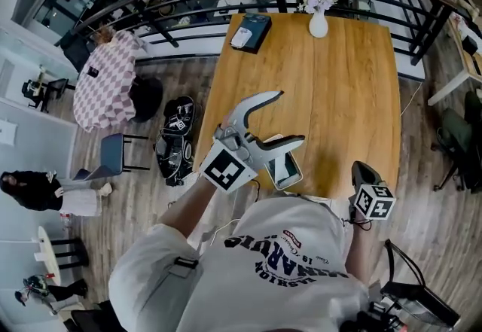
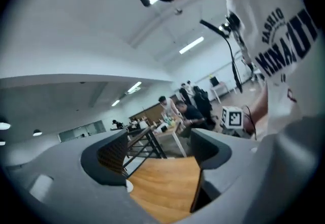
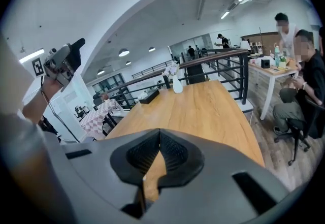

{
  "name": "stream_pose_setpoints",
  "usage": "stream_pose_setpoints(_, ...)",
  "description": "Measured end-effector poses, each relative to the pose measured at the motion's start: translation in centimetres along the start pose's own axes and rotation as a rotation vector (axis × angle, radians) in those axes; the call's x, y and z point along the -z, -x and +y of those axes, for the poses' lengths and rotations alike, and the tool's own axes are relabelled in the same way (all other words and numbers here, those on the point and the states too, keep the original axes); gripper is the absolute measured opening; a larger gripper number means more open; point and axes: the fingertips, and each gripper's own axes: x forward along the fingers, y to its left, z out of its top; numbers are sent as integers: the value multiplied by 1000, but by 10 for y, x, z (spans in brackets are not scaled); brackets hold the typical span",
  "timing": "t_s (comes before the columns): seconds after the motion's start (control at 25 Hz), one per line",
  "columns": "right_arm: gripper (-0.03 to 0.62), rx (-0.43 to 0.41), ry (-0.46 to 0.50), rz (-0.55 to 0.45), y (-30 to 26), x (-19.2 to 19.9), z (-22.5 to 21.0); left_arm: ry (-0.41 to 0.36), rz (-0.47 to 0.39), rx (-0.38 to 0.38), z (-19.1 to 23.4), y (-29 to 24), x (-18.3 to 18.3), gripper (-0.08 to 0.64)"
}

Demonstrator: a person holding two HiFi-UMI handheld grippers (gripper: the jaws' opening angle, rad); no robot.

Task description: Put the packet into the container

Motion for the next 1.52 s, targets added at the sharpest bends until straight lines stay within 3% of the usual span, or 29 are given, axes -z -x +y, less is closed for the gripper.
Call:
stream_pose_setpoints(0.16, 8, -28, 78, -166, 6, -58, 17, 260, -179, -294, 34, 45, -17, 393)
stream_pose_setpoints(0.28, 8, -45, 145, -324, 16, -106, 35, 293, -259, -440, 46, 73, -14, 393)
stream_pose_setpoints(0.36, 8, -62, 185, -385, 19, -129, 46, 332, -225, -474, 45, 79, 2, 393)
stream_pose_setpoints(0.48, 8, -76, 216, -409, 18, -144, 57, 367, -165, -462, 36, 79, 19, 393)
stream_pose_setpoints(0.6, 8, -82, 220, -414, 15, -148, 63, 345, -129, -458, 32, 80, 24, 389)
stream_pose_setpoints(0.64, 8, -85, 222, -414, 13, -148, 65, 343, -109, -468, 33, 81, 27, 350)
stream_pose_setpoints(0.68, 8, -87, 226, -413, 13, -149, 68, 342, -97, -480, 33, 83, 30, 245)
stream_pose_setpoints(0.72, 8, -88, 232, -414, 12, -149, 70, 343, -89, -482, 33, 84, 32, 20)
stream_pose_setpoints(0.76, 8, -89, 239, -415, 12, -149, 72, 346, -74, -469, 31, 83, 35, -2)
stream_pose_setpoints(1.08, 8, -88, 297, -443, 17, -156, 90, 354, -36, -415, 23, 72, 44, -2)
stream_pose_setpoints(1.32, 8, -57, 368, -434, 23, -154, 107, 373, -65, -427, 22, 83, 62, -2)
stream_pose_setpoints(1.52, 8, -23, 410, -401, 25, -133, 121, 442, -51, -411, 7, 91, 84, -2)
